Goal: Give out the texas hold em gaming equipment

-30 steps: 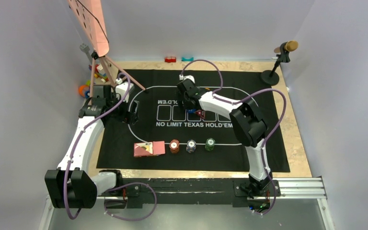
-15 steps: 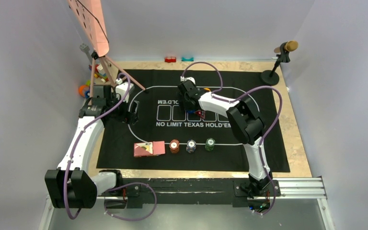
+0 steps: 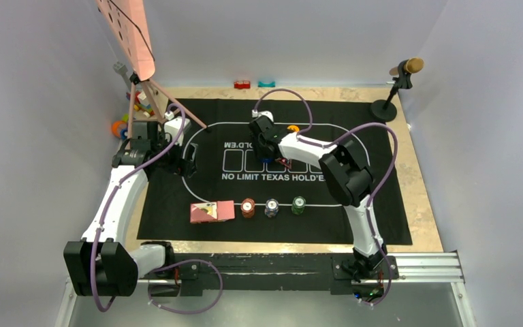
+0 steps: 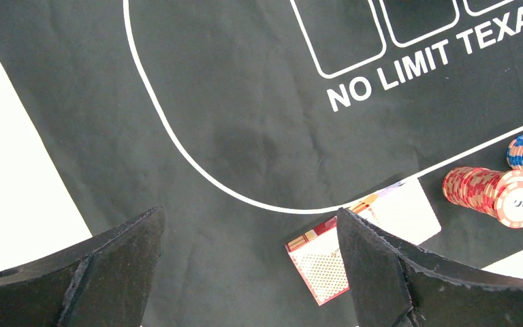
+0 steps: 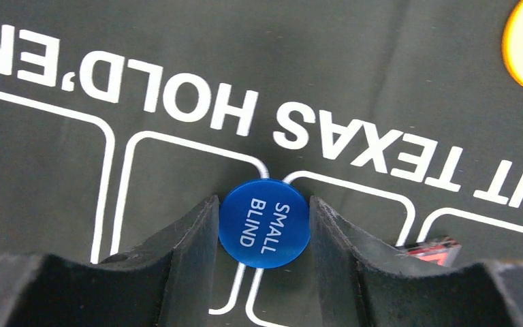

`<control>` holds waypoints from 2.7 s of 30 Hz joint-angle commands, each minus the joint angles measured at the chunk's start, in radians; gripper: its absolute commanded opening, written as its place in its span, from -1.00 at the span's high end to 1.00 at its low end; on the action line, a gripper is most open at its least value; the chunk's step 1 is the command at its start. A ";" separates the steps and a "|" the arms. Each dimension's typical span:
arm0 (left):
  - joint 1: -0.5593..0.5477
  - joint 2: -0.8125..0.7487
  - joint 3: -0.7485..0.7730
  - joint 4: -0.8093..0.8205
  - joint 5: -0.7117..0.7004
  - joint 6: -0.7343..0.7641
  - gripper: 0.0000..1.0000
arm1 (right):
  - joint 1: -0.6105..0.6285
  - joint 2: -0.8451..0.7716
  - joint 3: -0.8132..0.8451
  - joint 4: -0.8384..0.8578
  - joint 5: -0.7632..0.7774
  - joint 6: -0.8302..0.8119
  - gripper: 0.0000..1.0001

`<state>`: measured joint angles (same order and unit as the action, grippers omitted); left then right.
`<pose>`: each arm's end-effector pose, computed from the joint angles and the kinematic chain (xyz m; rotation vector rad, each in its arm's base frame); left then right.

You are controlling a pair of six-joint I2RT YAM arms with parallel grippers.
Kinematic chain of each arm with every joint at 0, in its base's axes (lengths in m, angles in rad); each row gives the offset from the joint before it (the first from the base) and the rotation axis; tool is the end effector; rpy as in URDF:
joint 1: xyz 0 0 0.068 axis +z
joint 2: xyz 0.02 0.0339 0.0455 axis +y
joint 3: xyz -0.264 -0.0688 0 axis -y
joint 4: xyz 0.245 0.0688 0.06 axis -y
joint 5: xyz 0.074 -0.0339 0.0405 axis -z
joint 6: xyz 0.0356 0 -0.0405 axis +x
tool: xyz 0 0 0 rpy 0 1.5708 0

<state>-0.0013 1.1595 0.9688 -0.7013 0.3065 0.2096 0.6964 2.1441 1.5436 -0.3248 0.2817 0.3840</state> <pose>0.2341 -0.0110 0.2839 0.3864 2.3956 -0.2833 0.3626 0.2903 0.1599 -0.2660 2.4349 0.1233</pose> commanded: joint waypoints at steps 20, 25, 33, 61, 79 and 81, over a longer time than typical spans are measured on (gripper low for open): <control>0.001 0.010 0.001 -0.002 0.008 0.037 -0.99 | 0.257 0.211 0.377 -0.029 -0.394 0.003 0.45; 0.001 0.013 0.000 -0.009 0.015 0.047 -1.00 | 0.250 0.180 0.359 -0.006 -0.383 -0.004 -0.01; 0.001 0.046 0.012 -0.029 0.072 0.061 -0.99 | 0.115 -0.090 0.061 0.144 -0.352 0.019 -0.54; 0.001 0.039 0.053 -0.049 0.114 0.080 -0.99 | 0.167 -0.394 -0.378 -0.093 -0.255 -0.052 -0.64; 0.001 0.032 0.056 -0.046 0.101 0.078 -0.99 | 0.254 -0.253 -0.249 -0.243 -0.190 -0.052 -0.45; 0.001 0.032 0.056 -0.046 0.100 0.077 -0.99 | 0.255 -0.247 -0.249 -0.246 -0.190 -0.052 -0.35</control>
<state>-0.0013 1.2167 0.9974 -0.7506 0.4080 0.2729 0.9436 1.8919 1.2572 -0.5346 0.0692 0.3386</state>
